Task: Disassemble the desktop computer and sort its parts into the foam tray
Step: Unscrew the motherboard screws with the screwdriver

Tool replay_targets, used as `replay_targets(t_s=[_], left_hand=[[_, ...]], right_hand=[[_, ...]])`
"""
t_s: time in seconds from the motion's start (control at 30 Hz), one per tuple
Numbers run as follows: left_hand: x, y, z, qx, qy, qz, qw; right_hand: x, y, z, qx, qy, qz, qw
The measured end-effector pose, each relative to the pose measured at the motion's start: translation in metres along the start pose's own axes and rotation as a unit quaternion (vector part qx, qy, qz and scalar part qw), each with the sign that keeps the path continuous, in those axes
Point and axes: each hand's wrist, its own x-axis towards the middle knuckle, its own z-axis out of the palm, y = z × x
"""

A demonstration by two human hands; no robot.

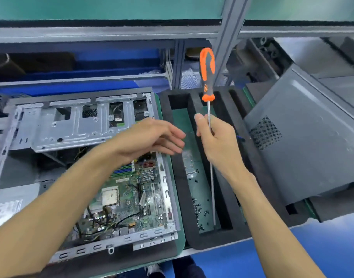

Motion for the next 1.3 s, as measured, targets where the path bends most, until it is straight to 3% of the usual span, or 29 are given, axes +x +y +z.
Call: replay_targets(t_s=[0.47,0.73,0.93,1.17,1.3], left_hand=[[-0.088,-0.055,-0.094,0.088,0.177,-0.054,0.979],[-0.086,-0.080,-0.095,0.166,0.210,-0.062,0.961],[-0.064,-0.066,-0.055,0.167,0.172,0.020,0.971],[-0.047,-0.034,0.016,0.124,0.106,0.192,0.968],[-0.036,-0.038,0.055,0.265,0.118,0.259,0.921]], right_hand=[[0.005,-0.045,0.092,-0.046,-0.145,-0.024,0.988],[-0.002,-0.041,0.086,-0.050,-0.091,0.008,0.995],[-0.019,-0.029,0.049,-0.036,-0.042,0.068,0.996],[-0.055,0.013,0.010,-0.082,-0.027,0.172,0.981],[-0.080,0.047,-0.001,-0.141,-0.073,0.216,0.964]])
